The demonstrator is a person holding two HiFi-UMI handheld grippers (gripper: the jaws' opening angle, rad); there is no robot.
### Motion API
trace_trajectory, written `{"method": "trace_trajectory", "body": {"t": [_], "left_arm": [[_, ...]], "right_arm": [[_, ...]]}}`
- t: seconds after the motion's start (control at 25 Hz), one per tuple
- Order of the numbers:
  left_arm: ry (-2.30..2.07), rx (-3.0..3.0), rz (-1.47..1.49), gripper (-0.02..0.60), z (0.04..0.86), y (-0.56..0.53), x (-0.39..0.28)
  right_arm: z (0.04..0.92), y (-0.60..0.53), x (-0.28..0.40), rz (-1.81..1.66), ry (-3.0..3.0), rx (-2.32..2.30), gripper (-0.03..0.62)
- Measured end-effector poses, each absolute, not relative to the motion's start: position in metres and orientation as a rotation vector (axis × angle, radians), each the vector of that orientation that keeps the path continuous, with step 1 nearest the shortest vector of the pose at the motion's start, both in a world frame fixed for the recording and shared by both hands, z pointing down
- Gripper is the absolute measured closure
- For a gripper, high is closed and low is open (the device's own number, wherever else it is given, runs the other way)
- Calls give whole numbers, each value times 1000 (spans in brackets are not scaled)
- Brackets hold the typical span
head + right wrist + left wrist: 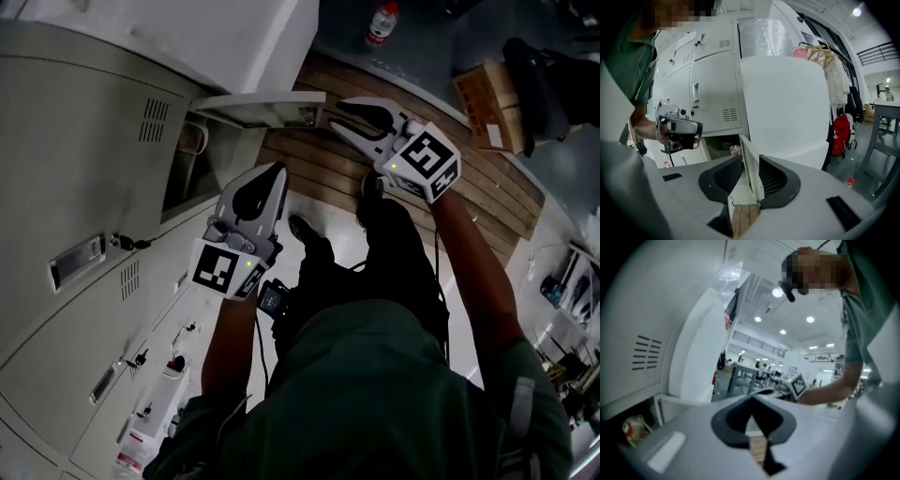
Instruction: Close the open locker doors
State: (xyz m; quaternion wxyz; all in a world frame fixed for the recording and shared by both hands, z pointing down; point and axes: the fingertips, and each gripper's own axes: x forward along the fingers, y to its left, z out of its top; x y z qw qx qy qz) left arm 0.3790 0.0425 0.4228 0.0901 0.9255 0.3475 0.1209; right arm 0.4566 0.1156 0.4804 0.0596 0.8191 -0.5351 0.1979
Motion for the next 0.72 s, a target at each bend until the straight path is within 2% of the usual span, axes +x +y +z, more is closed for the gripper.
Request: {"method": "trace_trajectory", "body": {"t": [0.2, 0.32, 0.52, 0.72], "left_arm": [[1043, 2737, 384, 578, 449, 44, 387], [1046, 2719, 426, 556, 461, 48, 387], [1032, 2730, 454, 556, 472, 46, 388], [965, 2771, 478, 558, 474, 32, 389]], "right_arm": [[514, 102, 471, 628, -1723, 2372, 466], [530, 93, 472, 652, -1766, 2319, 437], [539, 88, 473, 653, -1762, 2283, 442], [540, 82, 461, 646, -1779, 2238, 493]]}}
